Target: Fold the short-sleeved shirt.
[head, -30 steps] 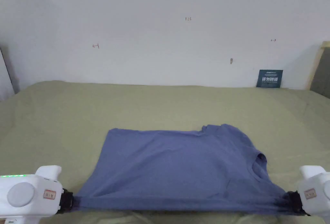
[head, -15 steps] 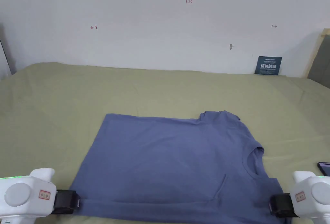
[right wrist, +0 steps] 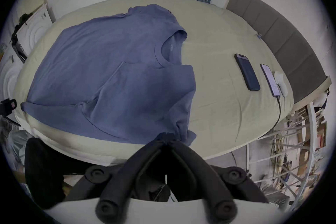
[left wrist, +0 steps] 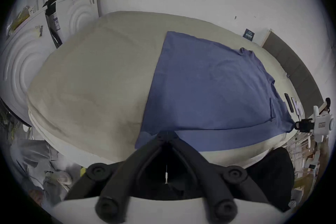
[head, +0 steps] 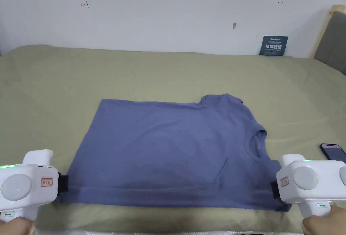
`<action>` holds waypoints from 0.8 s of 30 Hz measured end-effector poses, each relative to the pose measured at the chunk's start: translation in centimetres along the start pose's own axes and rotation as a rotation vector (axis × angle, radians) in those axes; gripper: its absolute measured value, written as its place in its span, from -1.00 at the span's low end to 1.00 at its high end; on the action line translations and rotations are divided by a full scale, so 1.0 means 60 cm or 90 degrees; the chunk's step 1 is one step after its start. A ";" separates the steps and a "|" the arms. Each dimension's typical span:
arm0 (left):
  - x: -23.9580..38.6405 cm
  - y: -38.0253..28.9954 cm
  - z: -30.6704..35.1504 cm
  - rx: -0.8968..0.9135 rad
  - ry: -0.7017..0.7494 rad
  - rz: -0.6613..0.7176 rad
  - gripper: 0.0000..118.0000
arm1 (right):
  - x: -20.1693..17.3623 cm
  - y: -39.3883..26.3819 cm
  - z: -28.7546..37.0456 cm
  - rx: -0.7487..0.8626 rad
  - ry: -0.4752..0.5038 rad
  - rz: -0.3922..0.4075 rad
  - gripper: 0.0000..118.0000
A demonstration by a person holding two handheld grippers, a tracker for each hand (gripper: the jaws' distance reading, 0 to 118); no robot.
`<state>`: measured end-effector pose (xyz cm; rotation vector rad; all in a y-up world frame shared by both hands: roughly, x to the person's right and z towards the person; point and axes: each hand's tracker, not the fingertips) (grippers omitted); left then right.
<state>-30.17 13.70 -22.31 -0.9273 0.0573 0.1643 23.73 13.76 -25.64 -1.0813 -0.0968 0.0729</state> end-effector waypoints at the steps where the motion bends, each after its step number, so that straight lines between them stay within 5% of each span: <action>1: -0.006 -0.002 -0.004 -0.004 -0.002 0.002 -1.00 | 0.000 -0.004 0.001 0.004 0.002 0.000 -1.00; 6: -0.038 0.003 -0.003 -0.015 -0.005 0.014 -0.99 | 0.016 0.001 0.007 0.011 0.020 -0.017 -1.00; 7: -0.040 0.007 0.001 -0.018 -0.017 0.014 -0.82 | 0.018 0.003 0.008 0.009 0.022 -0.018 -1.00; 9: -0.046 0.007 0.000 -0.021 -0.022 0.009 0.39 | 0.022 0.004 0.009 0.013 0.026 -0.018 -1.00; 10: -0.047 0.005 -0.004 -0.022 -0.025 -0.006 0.79 | 0.024 0.008 0.009 0.013 0.028 -0.015 -1.00; 11: -0.045 0.006 -0.007 -0.023 -0.026 -0.019 0.89 | 0.026 0.010 0.009 0.014 0.026 -0.017 -1.00; 14: -0.045 0.001 -0.023 -0.025 -0.076 -0.044 0.88 | 0.033 0.014 0.009 0.012 0.032 -0.025 -1.00; 20: -0.029 0.008 -0.104 -0.090 -0.030 -0.039 0.78 | 0.047 0.016 0.010 0.018 0.041 -0.038 -1.00; 21: -0.029 0.006 -0.109 -0.097 -0.022 -0.032 0.53 | 0.054 0.017 0.008 0.017 0.051 -0.048 -1.00; 22: -0.029 0.003 -0.108 -0.094 0.001 -0.022 0.06 | 0.068 0.024 -0.002 0.011 0.066 -0.064 -0.97; 23: -0.029 0.006 -0.096 -0.076 0.040 -0.027 -0.24 | 0.076 0.024 -0.007 0.009 0.072 -0.067 -0.74; 24: -0.032 0.007 -0.086 -0.065 -0.004 -0.009 -0.33 | 0.081 0.023 -0.013 0.003 0.094 -0.070 -0.24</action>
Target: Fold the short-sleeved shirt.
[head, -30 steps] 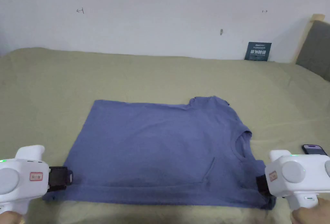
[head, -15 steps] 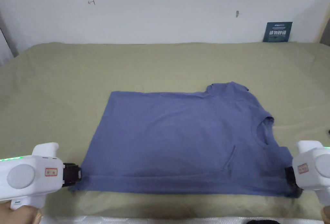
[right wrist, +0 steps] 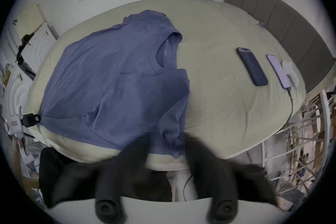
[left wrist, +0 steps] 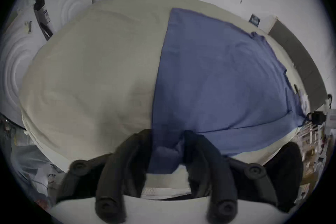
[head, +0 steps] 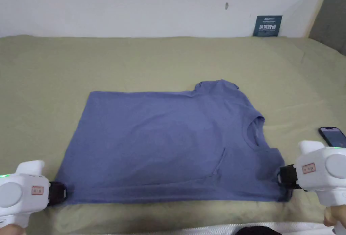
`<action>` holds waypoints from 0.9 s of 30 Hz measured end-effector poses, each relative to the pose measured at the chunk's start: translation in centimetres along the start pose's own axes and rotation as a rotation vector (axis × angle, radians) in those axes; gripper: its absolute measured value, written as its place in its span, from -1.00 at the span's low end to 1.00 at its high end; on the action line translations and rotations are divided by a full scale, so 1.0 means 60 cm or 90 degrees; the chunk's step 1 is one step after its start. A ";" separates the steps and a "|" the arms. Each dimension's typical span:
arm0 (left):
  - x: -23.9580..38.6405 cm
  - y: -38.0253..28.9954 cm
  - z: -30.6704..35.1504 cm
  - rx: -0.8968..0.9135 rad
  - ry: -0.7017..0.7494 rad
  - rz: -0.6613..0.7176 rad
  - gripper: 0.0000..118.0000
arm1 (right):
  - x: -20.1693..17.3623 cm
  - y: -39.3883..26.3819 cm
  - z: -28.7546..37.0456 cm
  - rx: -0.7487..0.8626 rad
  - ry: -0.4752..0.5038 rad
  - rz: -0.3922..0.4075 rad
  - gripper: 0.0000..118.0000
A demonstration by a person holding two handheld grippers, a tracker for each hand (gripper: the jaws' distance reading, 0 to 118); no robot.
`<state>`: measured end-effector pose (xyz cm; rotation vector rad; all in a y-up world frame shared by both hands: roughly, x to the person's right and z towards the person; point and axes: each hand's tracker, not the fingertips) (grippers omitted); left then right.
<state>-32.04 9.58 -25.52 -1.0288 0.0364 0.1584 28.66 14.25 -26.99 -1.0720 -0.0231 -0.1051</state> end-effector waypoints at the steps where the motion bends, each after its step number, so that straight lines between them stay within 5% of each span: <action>1: -0.004 -0.001 0.008 0.005 -0.039 0.017 -0.60 | 0.006 -0.001 -0.011 -0.013 0.018 0.002 0.44; 2: -0.005 0.000 0.013 0.005 -0.053 0.016 -0.82 | 0.007 -0.004 -0.023 -0.032 0.021 0.003 1.00; 7: 0.012 0.011 0.009 -0.003 -0.027 -0.008 -0.83 | -0.004 -0.009 -0.068 -0.049 -0.004 0.009 0.60; 9: 0.013 0.011 0.008 -0.002 -0.021 -0.010 -0.83 | -0.008 -0.013 -0.086 -0.073 0.016 0.032 0.30; 10: 0.013 0.011 0.007 -0.004 -0.022 -0.010 -0.83 | -0.017 -0.013 -0.084 -0.079 0.011 0.044 0.00; 11: 0.011 0.013 0.005 -0.005 -0.022 -0.008 -0.83 | -0.022 -0.016 -0.084 -0.087 -0.010 0.064 -0.75; 12: 0.009 0.013 0.005 -0.005 -0.023 -0.004 -0.83 | -0.024 -0.019 -0.086 -0.086 -0.038 0.080 -0.92; 15: 0.005 0.011 0.018 0.000 -0.029 0.001 -0.83 | -0.026 -0.022 -0.054 -0.040 -0.029 0.048 -0.92; 27: 0.020 0.147 0.049 0.014 -0.027 -0.010 -0.83 | -0.058 0.128 -0.009 0.011 -0.051 0.116 -0.92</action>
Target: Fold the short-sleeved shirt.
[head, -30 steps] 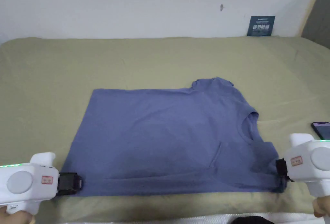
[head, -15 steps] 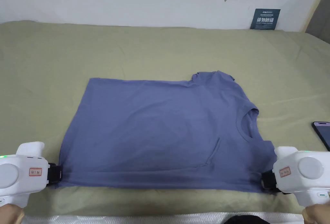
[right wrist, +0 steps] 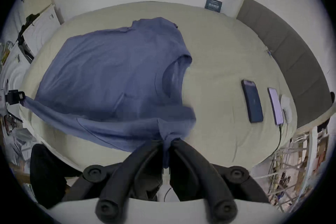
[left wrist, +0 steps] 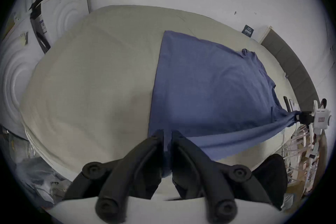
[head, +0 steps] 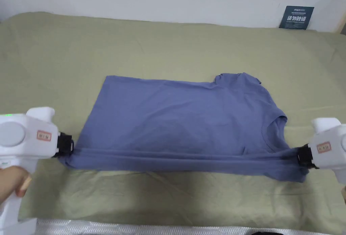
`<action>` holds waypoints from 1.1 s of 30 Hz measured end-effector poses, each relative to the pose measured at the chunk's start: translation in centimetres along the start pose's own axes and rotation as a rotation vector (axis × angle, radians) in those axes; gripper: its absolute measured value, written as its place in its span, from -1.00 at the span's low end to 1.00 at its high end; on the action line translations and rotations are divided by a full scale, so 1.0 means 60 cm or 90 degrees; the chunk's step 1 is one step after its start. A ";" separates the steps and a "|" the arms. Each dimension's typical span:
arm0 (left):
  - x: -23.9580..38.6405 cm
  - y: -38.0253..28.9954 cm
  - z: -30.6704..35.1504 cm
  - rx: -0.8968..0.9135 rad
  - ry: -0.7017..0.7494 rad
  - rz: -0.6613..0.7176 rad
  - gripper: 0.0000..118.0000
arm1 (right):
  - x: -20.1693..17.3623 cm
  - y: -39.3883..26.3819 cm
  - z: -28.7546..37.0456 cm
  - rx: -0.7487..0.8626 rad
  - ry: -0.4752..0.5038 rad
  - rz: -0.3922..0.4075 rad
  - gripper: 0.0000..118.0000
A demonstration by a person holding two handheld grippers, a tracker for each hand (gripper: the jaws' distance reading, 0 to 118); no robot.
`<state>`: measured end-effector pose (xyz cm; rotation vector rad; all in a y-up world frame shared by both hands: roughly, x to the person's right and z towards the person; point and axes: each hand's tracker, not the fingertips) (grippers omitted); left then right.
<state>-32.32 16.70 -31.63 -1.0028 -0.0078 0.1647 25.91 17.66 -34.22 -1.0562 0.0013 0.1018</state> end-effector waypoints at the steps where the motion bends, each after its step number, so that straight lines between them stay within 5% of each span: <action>1: 0.001 0.025 -0.010 -0.010 0.006 -0.008 -0.83 | 0.002 0.023 -0.013 -0.006 0.003 0.003 -0.92; 14: -0.014 0.199 -0.181 -0.066 0.074 0.006 -0.81 | 0.008 0.169 -0.179 -0.080 -0.022 -0.051 -0.87; 15: -0.020 0.199 -0.190 -0.064 0.074 0.010 -0.65 | 0.013 0.163 -0.188 -0.076 -0.014 -0.066 -0.70; 16: -0.023 0.195 -0.193 -0.065 0.076 0.017 -0.24 | 0.015 0.156 -0.188 -0.066 -0.001 -0.090 -0.34; 17: -0.027 0.192 -0.194 -0.063 0.076 0.026 0.45 | 0.015 0.151 -0.185 -0.057 -0.002 -0.103 0.28; 18: -0.031 0.186 -0.189 -0.057 0.069 0.039 0.65 | 0.014 0.147 -0.178 -0.060 -0.005 -0.102 0.53; 23: -0.006 0.163 -0.119 -0.008 0.031 -0.008 0.57 | -0.007 0.129 -0.103 -0.014 -0.003 -0.064 0.46; 28: 0.037 0.102 -0.037 0.034 0.018 -0.047 -0.18 | -0.040 0.083 -0.029 0.004 0.015 -0.015 0.13; 29: 0.042 0.087 -0.036 0.031 0.018 -0.051 -0.85 | -0.046 0.070 -0.022 0.006 0.013 -0.009 -0.46; 30: 0.047 0.066 -0.032 0.031 0.021 -0.058 -0.98 | -0.052 0.052 -0.019 0.005 0.012 -0.017 -1.00; 33: 0.052 0.008 -0.039 0.023 0.019 -0.052 -1.00 | -0.061 0.002 -0.022 0.010 0.026 -0.031 -1.00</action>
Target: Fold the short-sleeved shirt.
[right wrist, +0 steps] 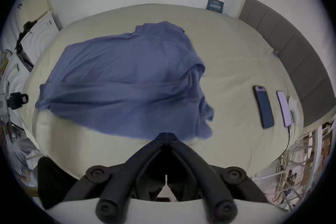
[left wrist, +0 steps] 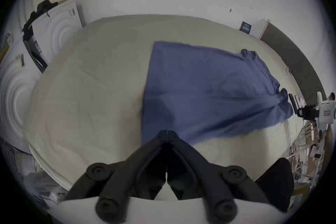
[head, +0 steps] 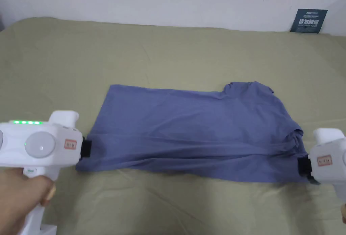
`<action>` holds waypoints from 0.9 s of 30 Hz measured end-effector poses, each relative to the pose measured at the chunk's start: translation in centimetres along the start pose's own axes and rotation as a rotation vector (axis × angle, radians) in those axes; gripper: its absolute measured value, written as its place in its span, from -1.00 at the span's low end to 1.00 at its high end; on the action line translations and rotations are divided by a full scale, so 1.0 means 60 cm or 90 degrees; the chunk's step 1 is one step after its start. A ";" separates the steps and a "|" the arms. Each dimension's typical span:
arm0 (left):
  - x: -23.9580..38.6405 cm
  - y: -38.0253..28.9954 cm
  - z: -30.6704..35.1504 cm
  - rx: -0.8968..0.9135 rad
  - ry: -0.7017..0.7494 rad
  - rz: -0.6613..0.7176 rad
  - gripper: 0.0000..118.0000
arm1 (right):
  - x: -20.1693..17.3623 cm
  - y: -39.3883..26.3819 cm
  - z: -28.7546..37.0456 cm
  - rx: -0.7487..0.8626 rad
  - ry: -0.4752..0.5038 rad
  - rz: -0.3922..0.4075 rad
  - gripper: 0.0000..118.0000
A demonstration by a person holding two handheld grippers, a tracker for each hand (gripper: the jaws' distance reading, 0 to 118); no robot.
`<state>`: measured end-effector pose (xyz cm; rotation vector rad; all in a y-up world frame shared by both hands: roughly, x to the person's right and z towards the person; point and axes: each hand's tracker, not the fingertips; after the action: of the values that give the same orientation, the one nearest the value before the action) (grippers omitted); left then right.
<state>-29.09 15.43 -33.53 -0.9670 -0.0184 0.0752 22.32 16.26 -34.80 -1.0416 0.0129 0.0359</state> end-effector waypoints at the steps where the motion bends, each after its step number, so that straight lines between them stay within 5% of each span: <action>1: 0.000 -0.016 -0.006 -0.028 -0.018 0.016 -1.00 | -0.002 -0.012 -0.004 -0.007 0.002 -0.005 -1.00; 8: -0.024 -0.002 -0.052 -0.055 -0.026 0.041 -0.96 | 0.023 -0.026 -0.026 -0.035 0.003 -0.018 -1.00; 9: -0.031 0.011 -0.058 -0.058 -0.026 0.052 -0.72 | 0.027 -0.024 -0.026 -0.034 0.002 -0.018 -1.00; 10: -0.038 0.022 -0.066 -0.055 -0.022 0.059 -0.19 | 0.029 -0.020 -0.022 -0.034 0.001 -0.018 -1.00; 11: -0.038 0.032 -0.078 -0.061 -0.024 0.060 0.68 | 0.033 -0.019 -0.021 -0.033 0.000 -0.020 -1.00; 12: -0.041 0.040 -0.093 -0.071 -0.019 0.065 0.96 | 0.038 -0.017 -0.020 -0.032 0.001 -0.023 -1.00; 20: -0.041 0.047 -0.180 -0.155 -0.003 0.076 0.82 | 0.077 -0.008 -0.025 -0.035 -0.005 -0.046 -1.00; 22: -0.029 0.049 -0.158 -0.139 0.034 0.066 0.25 | 0.079 -0.005 -0.024 -0.036 -0.006 -0.052 -1.00; 25: -0.026 0.059 -0.132 -0.114 0.037 0.014 -0.13 | 0.095 0.010 -0.046 -0.062 -0.016 -0.076 -0.99; 26: -0.028 0.061 -0.132 -0.115 0.001 0.020 -0.98 | 0.096 0.015 -0.052 -0.063 -0.019 -0.081 -0.84; 27: -0.039 0.070 -0.129 -0.117 -0.023 0.042 -0.97 | 0.099 0.022 -0.062 -0.063 -0.012 -0.088 -0.50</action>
<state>-31.28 11.28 -41.32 -1.1495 -0.0265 0.1530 28.25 13.84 -37.99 -1.1392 -0.0791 -0.0793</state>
